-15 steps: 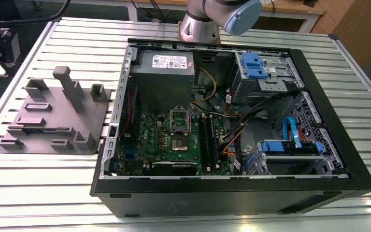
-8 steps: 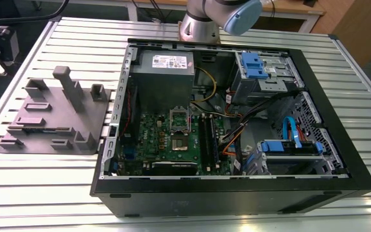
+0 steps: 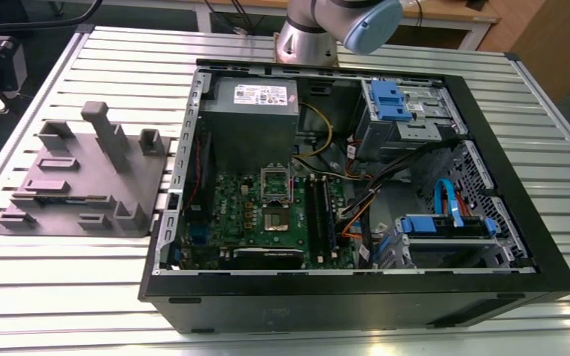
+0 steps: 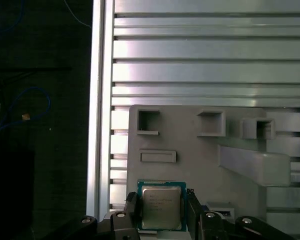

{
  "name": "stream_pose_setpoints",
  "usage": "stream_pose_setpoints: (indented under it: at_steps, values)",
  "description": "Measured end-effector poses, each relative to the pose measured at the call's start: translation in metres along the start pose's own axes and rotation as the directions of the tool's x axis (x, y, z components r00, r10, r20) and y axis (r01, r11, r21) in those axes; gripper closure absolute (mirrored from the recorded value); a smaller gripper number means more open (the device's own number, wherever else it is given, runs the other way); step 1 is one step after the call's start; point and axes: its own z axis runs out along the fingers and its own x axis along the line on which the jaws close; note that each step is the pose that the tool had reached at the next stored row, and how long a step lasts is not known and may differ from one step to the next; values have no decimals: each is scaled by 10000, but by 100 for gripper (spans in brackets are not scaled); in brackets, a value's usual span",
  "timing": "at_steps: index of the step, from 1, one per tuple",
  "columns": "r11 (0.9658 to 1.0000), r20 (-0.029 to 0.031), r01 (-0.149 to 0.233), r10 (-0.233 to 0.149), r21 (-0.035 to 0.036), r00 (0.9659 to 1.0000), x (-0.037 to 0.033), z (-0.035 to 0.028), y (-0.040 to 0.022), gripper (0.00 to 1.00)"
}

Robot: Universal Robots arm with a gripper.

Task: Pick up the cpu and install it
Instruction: 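Pick up the cpu and move it towards the insertion slot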

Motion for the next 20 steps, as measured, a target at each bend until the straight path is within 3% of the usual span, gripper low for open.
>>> stream_pose_setpoints:
  at_steps: [20]
  values:
    - [10000, 4, -58, 58, -2, 10000, 5, -155, 11, 53]
